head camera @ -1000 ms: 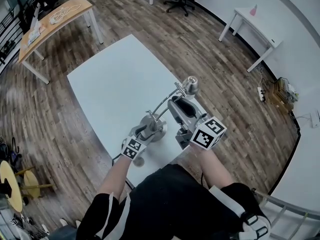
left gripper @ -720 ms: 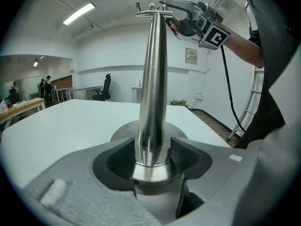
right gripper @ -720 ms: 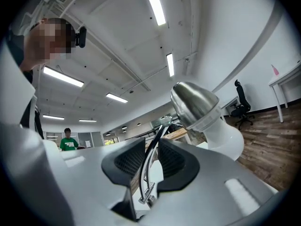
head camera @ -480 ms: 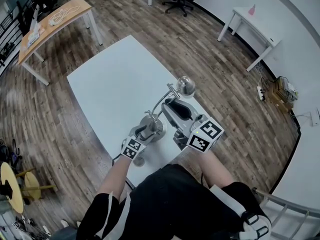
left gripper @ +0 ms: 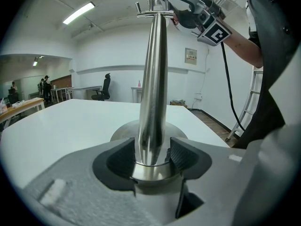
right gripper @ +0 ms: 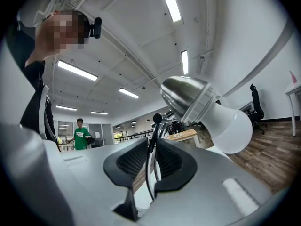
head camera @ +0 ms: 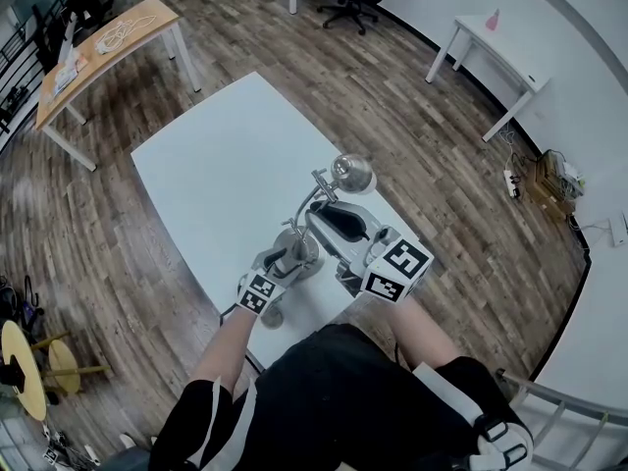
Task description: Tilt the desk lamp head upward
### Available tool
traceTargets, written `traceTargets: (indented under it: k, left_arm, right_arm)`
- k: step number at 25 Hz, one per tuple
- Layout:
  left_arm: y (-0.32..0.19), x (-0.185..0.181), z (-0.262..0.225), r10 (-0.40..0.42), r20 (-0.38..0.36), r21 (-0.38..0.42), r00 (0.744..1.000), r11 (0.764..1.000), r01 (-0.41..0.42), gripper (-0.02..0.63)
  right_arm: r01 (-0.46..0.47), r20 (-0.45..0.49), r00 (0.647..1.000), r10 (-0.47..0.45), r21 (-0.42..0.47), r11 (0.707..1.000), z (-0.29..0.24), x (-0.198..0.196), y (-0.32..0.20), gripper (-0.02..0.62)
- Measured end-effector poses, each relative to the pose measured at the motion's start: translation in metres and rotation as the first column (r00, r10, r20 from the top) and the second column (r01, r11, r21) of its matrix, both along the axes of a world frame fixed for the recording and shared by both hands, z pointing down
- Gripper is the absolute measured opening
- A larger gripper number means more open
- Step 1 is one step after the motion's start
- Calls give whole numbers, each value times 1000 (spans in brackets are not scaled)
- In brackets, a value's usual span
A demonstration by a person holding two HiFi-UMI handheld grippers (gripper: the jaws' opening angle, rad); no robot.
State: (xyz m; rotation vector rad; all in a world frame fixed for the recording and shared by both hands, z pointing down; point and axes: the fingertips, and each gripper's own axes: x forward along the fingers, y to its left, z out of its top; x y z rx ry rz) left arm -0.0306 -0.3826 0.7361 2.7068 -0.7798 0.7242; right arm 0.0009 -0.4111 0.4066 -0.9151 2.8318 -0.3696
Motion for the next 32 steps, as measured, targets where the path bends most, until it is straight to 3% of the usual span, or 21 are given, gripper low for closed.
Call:
traceTargets:
  k: [16,32]
  left_arm:
    - [1,2,0,0,-15,-1,1000,1000,0,238]
    - [1,1,1,-3,-19,-7,1000,1000,3,238]
  right_arm:
    - [116,-7,993,-116,29,993,-1,-27,16,29]
    - [169,-108,982,-158,104,980,0,-42,24,29]
